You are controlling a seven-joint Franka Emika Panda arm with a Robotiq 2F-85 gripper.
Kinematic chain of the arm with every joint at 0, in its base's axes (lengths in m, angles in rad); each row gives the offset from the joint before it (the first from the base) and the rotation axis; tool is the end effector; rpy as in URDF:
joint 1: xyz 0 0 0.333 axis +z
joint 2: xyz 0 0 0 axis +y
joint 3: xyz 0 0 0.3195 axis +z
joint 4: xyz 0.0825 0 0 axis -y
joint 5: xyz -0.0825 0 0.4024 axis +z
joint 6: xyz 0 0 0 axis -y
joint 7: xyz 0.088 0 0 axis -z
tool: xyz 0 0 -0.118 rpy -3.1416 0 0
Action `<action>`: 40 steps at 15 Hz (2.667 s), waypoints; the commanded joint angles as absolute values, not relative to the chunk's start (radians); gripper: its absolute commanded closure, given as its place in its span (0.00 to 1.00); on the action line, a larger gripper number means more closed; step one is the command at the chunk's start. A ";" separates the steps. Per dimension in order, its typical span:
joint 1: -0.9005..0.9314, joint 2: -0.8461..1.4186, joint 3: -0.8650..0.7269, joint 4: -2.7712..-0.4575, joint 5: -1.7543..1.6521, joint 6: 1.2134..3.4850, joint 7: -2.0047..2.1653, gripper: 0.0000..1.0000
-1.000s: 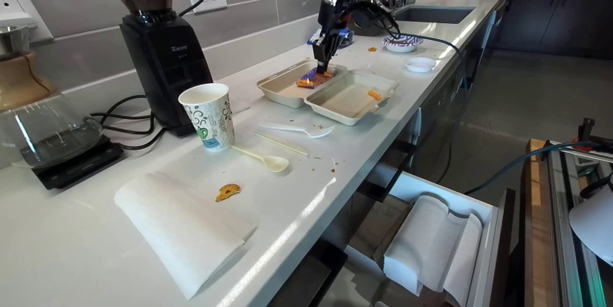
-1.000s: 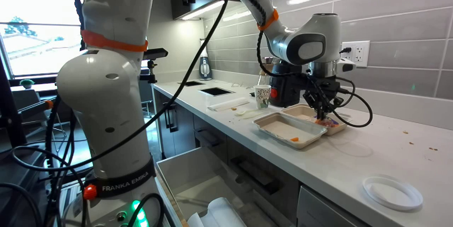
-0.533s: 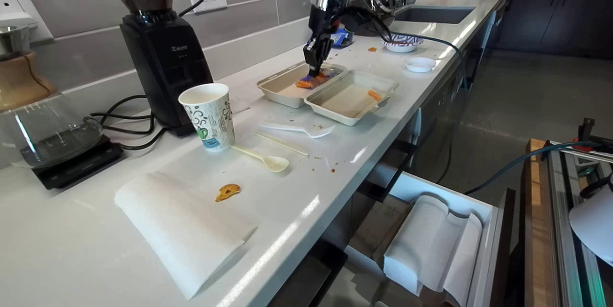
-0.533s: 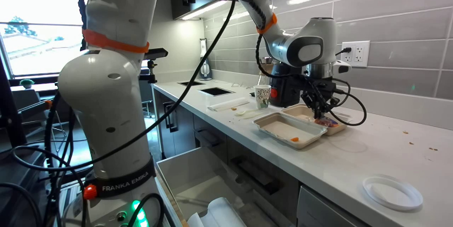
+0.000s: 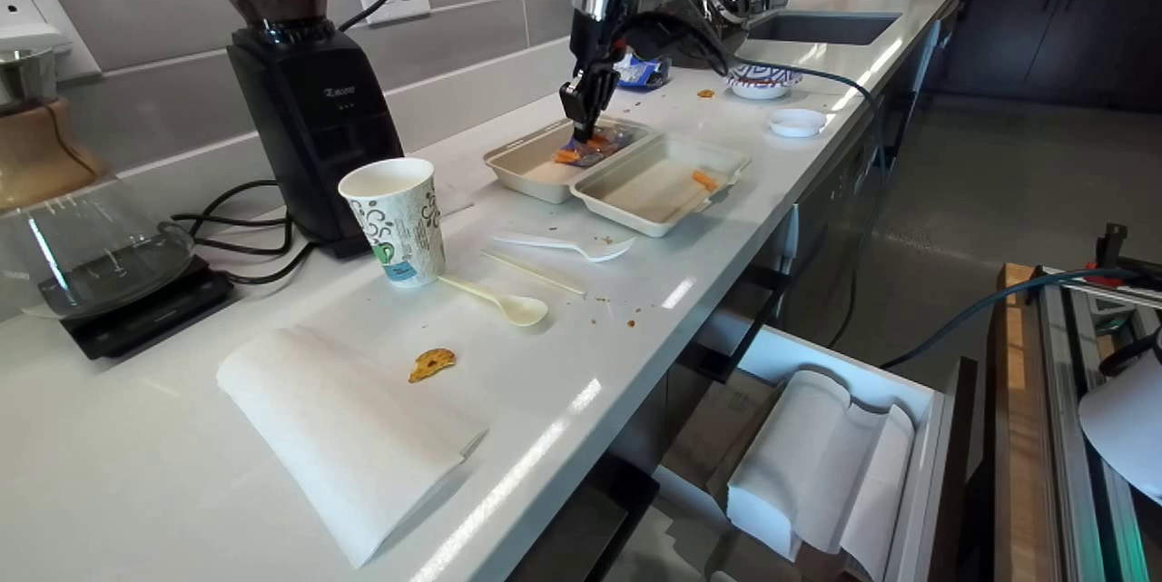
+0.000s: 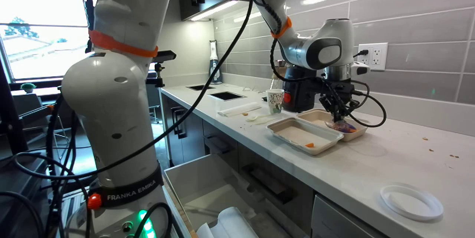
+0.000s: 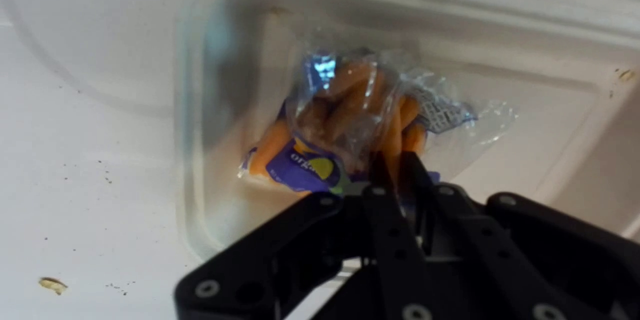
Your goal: Put one orange object in the plastic
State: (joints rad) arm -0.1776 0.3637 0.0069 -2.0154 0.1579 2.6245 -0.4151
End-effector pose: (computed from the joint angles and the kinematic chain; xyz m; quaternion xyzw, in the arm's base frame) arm 0.6324 -0.1121 0.2750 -0.9897 -0.0574 -0.1307 0.0110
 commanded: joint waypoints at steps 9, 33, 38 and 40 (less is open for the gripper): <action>-0.163 0.404 0.003 -1.928 0.083 2.555 -0.333 0.10; -0.178 0.137 -0.045 -2.207 0.081 2.587 -0.351 0.51; -0.173 0.054 -0.075 -2.295 0.073 2.582 -0.336 0.13; -0.169 0.019 -0.088 -2.327 0.057 2.565 -0.317 0.01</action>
State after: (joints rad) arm -0.1811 0.0941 -0.0643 -2.2520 0.0952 2.5838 -0.3529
